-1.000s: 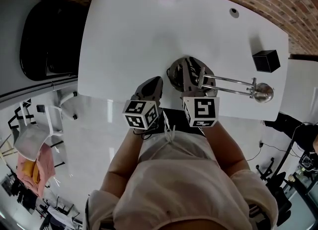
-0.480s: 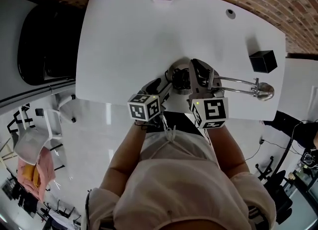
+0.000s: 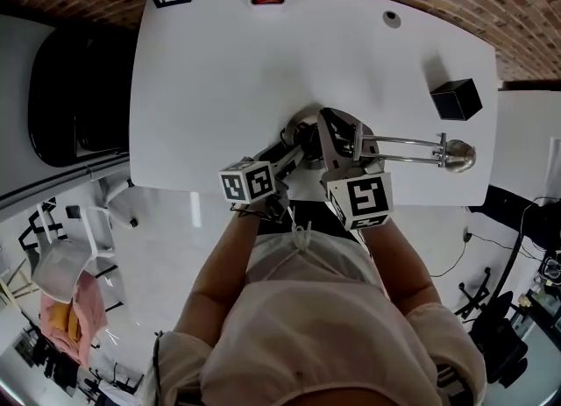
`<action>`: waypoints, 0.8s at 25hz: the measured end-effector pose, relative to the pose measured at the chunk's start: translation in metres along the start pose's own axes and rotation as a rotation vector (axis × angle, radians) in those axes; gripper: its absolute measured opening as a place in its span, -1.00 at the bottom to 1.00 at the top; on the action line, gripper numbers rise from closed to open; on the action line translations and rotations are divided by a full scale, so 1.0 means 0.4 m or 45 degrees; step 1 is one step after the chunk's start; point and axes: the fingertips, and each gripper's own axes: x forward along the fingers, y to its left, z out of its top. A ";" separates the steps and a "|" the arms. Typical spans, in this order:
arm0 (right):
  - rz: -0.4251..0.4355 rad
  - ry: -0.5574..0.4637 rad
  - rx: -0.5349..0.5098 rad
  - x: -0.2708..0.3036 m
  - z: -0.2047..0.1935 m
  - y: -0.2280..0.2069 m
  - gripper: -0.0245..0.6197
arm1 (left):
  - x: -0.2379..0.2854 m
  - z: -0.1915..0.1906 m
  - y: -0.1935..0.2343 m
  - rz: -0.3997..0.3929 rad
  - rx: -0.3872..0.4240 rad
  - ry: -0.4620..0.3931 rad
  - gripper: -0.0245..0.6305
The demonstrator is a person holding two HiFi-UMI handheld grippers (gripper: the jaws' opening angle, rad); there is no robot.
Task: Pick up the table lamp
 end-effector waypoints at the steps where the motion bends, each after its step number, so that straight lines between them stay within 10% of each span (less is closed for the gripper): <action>1: -0.001 0.005 -0.001 0.001 -0.002 0.002 -0.81 | -0.001 -0.003 0.003 0.004 -0.011 0.007 -0.27; 20: -0.076 -0.075 0.009 -0.023 0.168 -0.074 -0.83 | -0.013 0.123 -0.133 -0.088 0.048 -0.021 -0.33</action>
